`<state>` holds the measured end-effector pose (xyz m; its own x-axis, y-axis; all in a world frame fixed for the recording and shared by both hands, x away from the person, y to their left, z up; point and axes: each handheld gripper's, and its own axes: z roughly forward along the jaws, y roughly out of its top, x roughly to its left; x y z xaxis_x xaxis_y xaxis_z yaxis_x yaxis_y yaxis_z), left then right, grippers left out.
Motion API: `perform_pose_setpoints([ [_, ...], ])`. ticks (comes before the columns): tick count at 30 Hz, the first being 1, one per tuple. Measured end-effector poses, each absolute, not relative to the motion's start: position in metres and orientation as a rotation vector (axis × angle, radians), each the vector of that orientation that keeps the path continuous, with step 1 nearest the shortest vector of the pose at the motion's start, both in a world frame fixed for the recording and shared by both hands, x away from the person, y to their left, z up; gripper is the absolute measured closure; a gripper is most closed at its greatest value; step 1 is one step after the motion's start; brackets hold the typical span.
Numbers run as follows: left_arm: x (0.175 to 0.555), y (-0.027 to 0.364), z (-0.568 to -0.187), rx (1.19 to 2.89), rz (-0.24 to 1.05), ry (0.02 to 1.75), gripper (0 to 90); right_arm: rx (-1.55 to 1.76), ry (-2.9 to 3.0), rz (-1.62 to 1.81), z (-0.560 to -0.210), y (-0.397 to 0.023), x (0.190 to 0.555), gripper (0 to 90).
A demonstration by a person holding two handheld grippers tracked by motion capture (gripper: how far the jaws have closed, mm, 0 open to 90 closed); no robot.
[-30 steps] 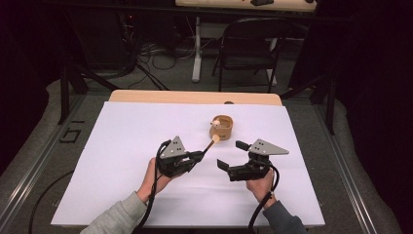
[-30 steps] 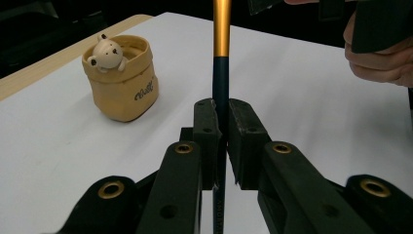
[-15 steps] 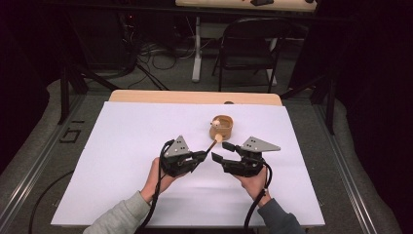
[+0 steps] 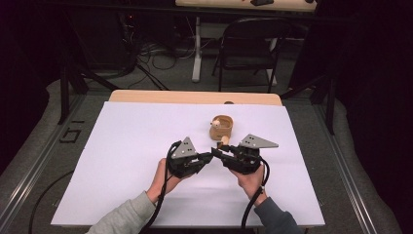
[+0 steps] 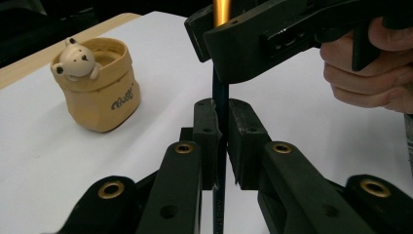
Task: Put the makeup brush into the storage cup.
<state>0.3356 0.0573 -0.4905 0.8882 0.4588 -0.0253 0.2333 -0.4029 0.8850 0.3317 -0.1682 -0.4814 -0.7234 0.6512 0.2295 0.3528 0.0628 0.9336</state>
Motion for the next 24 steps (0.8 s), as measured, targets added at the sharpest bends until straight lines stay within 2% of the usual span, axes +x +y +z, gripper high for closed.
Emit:
perform_pose_setpoints([
  [6,0.335,0.054,-0.493,1.996,0.268,0.503,82.6,1.023,2.060,1.746,-0.480,-0.171,0.330,77.3],
  [7,0.335,0.054,-0.493,1.987,0.274,0.510,89.3,1.017,2.053,1.755,-0.480,-0.171,0.330,80.4],
  [8,0.335,0.053,-0.493,1.982,0.270,0.514,90.0,1.012,2.049,1.745,-0.479,-0.171,0.329,82.3],
  [12,0.335,0.052,-0.493,1.987,0.258,0.502,87.9,0.974,2.063,1.743,-0.477,-0.171,0.327,83.1],
  [16,0.336,0.055,-0.494,2.001,0.235,0.509,72.6,0.947,2.042,1.718,-0.472,-0.172,0.324,83.2],
  [21,0.336,0.064,-0.496,2.024,0.270,0.557,36.2,0.933,2.054,1.665,-0.470,-0.173,0.324,83.2],
  [24,0.335,0.072,-0.500,2.029,0.274,0.580,22.8,0.906,2.056,1.644,-0.468,-0.173,0.323,83.2],
])
